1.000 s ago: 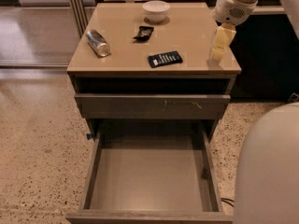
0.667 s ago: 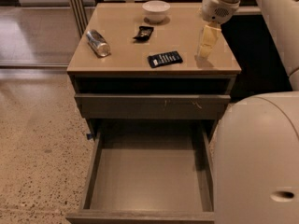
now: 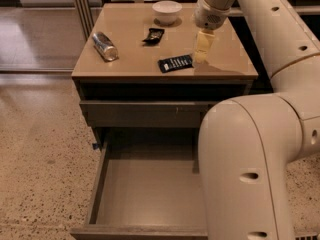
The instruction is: Place rxbar blueberry into middle drawer
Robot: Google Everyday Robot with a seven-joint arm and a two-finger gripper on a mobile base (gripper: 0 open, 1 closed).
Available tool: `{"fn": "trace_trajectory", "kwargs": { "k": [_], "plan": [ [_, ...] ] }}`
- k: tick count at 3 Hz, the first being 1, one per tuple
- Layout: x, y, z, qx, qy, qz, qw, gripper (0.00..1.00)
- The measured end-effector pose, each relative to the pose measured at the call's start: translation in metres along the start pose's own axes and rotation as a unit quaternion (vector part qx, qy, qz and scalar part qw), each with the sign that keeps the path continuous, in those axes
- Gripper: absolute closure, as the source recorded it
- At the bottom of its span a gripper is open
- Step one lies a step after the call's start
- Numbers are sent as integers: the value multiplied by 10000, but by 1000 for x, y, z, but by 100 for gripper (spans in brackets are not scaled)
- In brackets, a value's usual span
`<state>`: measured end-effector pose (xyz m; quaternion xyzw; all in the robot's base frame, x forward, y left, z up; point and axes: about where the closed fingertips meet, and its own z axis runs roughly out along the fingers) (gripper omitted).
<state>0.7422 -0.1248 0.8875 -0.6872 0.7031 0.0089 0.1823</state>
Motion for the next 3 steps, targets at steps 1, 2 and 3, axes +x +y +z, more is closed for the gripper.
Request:
{"fn": "trace_trajectory", "kwargs": {
  "k": [1, 2, 3],
  "plan": [
    [-6, -1, 21, -162, -81, -41, 9998, 0],
    [-10, 0, 36, -303, -144, -48, 9994, 0],
    [-16, 1, 47, -397, -191, -93, 9990, 0]
  ]
}}
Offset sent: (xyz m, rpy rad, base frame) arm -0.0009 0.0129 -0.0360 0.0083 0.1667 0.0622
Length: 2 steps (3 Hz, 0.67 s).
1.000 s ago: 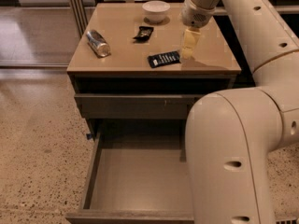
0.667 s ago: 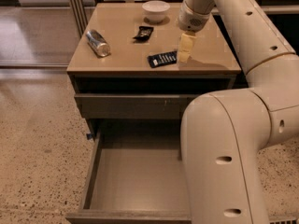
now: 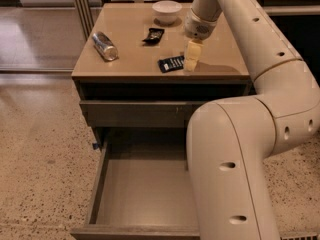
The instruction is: Place rxbar blueberry into middle drawer
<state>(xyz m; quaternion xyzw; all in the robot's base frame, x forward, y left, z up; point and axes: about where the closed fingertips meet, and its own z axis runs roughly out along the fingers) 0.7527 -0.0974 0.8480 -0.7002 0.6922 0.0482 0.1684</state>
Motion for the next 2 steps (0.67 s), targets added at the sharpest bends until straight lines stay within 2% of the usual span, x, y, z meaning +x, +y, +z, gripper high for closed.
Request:
{"fn": "trace_trajectory", "kwargs": {
  "k": [2],
  "plan": [
    [-9, 0, 13, -117, -39, -106, 9999, 0]
  ]
}}
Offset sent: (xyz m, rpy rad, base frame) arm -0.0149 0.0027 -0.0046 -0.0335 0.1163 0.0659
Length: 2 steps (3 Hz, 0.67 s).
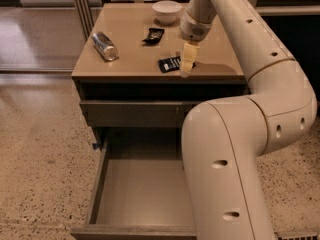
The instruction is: Place rxbar blueberry into middle drawer
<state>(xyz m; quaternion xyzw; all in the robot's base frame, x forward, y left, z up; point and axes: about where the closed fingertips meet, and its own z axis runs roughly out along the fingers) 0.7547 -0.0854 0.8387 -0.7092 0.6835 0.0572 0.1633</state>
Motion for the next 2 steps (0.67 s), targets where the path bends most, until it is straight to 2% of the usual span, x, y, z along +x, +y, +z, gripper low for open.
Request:
{"fn": "trace_trajectory", "kwargs": {
  "k": [2],
  "plan": [
    [-3, 1, 9, -102, -16, -44, 9999, 0]
  ]
}}
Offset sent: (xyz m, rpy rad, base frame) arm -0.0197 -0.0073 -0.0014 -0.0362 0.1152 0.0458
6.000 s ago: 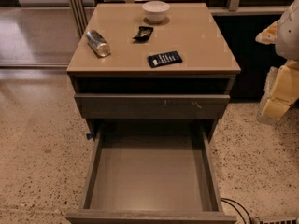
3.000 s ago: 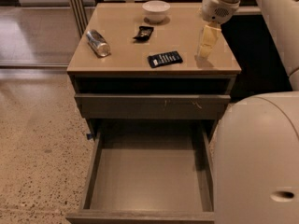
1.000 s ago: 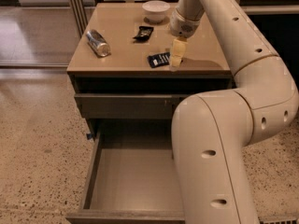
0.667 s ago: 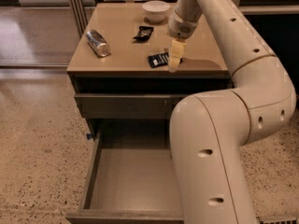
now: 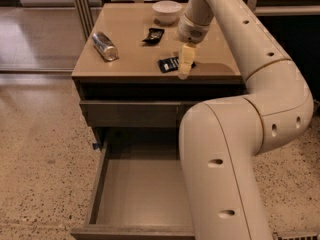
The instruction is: Place rxbar blueberry into middle drawer
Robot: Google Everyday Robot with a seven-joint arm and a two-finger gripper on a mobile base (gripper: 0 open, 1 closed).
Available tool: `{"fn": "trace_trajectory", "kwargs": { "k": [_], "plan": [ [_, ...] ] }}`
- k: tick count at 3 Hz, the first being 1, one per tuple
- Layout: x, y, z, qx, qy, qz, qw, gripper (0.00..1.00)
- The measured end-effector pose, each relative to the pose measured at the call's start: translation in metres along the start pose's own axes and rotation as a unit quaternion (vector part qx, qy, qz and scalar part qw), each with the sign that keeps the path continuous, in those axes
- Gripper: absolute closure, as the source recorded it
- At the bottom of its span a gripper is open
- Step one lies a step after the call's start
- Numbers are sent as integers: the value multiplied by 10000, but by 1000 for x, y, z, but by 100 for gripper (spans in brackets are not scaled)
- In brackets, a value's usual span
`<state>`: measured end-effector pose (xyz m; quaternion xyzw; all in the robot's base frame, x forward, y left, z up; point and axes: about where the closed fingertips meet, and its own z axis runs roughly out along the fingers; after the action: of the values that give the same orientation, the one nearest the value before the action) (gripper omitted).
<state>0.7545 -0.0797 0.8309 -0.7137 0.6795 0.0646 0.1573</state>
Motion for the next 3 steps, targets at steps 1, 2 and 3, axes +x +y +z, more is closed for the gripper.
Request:
{"fn": "trace_trajectory", "kwargs": {
  "k": [1, 2, 3],
  "plan": [
    [0, 1, 4, -56, -14, -7, 10000, 0],
    [0, 3, 7, -105, -40, -8, 9999, 0],
    [0, 5, 9, -149, -60, -11, 9999, 0]
  ]
}}
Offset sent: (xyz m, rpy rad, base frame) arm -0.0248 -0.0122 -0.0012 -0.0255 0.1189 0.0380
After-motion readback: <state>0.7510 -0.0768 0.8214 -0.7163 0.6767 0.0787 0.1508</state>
